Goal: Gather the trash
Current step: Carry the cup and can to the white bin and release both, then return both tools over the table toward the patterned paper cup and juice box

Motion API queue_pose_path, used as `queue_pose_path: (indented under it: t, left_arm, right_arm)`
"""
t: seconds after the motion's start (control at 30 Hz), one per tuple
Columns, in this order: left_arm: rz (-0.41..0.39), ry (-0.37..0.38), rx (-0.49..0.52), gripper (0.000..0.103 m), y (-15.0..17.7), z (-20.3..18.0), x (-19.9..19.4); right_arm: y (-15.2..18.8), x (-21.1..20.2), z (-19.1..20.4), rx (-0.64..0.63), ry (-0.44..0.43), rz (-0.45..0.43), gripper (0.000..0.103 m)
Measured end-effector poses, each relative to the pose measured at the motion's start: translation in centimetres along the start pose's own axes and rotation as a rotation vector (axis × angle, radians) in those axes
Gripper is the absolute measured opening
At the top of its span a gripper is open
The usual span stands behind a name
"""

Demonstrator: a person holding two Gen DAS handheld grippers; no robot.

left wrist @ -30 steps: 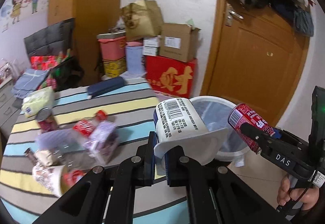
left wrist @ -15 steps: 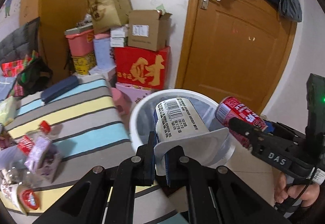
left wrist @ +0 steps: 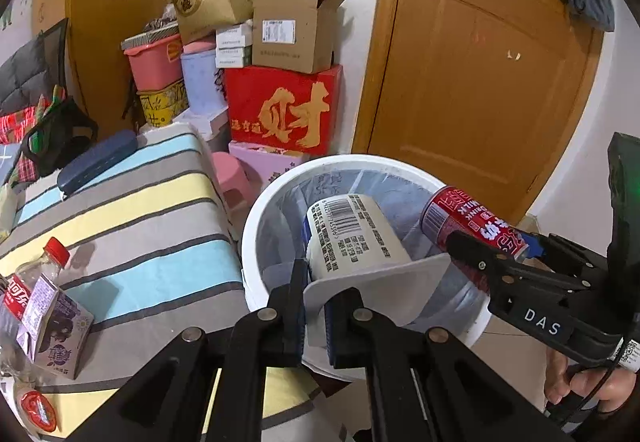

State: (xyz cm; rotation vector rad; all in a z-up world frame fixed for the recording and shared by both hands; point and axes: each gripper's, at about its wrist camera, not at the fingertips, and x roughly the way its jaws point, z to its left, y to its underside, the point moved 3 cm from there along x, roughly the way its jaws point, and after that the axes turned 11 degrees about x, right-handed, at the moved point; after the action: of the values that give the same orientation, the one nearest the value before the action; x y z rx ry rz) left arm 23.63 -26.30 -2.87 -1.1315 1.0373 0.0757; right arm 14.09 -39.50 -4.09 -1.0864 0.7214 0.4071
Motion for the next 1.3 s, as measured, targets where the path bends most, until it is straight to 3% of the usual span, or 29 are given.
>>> queue_pose_path:
  t: [0.1, 0.17, 0.23, 0.33, 0.4, 0.77, 1.3]
  left_arm:
    - [0.007, 0.012, -0.01, 0.012, 0.1, 0.2, 0.4]
    - [0.011, 0.015, -0.014, 0.032, 0.1, 0.3, 0.5]
    - [0.0, 0.021, -0.021, 0.04, 0.2, 0.3, 0.3]
    - [-0.008, 0.023, -0.025, 0.042, 0.2, 0.4, -0.1]
    - [-0.015, 0.007, -0.018, 0.053, 0.2, 0.4, -0.6]
    - [-0.059, 0.001, -0.04, 0.054, 0.3, 0.9, -3.4]
    - [-0.117, -0.086, -0.089, 0.054, 2.9, 3.6, -9.4]
  right_arm:
    - [0.0, 0.6, 0.0, -0.017, 0.029, 0.009, 0.055]
    - [-0.1, 0.7, -0.3, -0.018, 0.042, -0.008, 0.055]
    - [-0.3, 0.6, -0.4, -0.019, 0.043, -0.011, 0.055]
    - [-0.4, 0.4, -0.5, -0.015, 0.063, -0.025, 0.057]
    - [-0.3, 0.3, -0.5, -0.014, 0.061, -0.026, 0.058]
    - [-0.4, -1.3, 0.4, -0.002, 0.046, -0.072, 0.058]
    - [0.7, -3.2, 3.4, -0.021, -0.019, -0.115, 0.058]
